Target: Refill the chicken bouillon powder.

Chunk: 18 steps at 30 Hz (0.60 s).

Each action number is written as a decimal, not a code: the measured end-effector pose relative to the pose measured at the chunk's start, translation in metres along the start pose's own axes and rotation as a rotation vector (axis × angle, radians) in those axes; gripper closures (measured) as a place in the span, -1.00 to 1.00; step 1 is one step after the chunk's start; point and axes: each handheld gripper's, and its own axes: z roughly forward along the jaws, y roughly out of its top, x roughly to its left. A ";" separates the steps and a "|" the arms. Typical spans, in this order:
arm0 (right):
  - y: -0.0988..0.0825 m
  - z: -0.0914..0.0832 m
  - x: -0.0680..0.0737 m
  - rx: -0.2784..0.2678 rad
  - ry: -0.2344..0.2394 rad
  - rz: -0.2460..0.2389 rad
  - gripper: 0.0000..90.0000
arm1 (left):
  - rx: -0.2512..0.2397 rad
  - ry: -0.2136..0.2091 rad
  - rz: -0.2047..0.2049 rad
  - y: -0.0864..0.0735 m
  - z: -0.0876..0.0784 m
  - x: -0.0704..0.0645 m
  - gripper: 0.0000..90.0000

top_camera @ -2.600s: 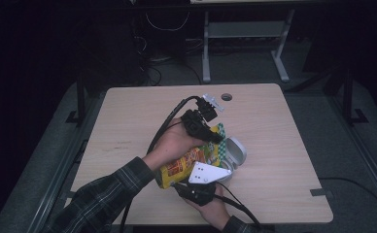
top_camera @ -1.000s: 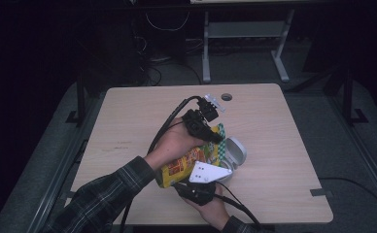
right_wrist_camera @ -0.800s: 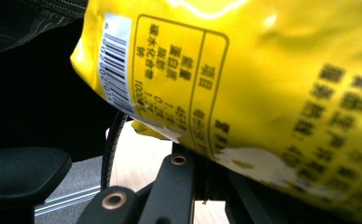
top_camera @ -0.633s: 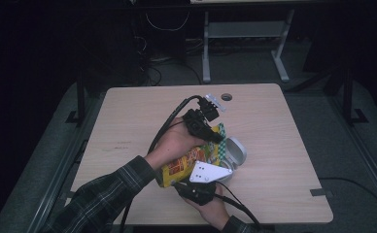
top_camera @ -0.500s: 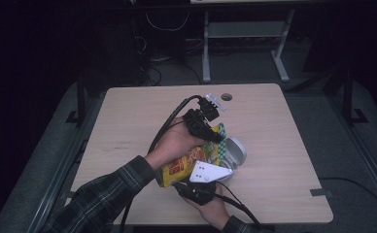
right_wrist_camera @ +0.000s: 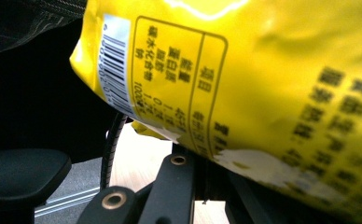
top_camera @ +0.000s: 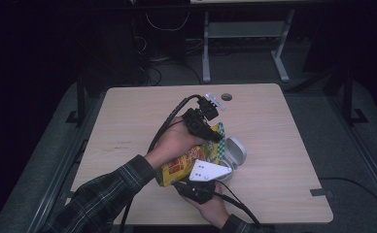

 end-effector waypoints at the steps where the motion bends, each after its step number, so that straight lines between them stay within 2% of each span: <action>1: 0.000 0.000 0.000 0.000 0.002 0.001 1.00 | -0.001 0.001 0.000 0.000 0.000 0.000 0.99; 18: 0.001 0.000 -0.001 -0.008 0.003 0.007 1.00 | 0.010 0.003 -0.001 0.002 0.001 0.000 0.99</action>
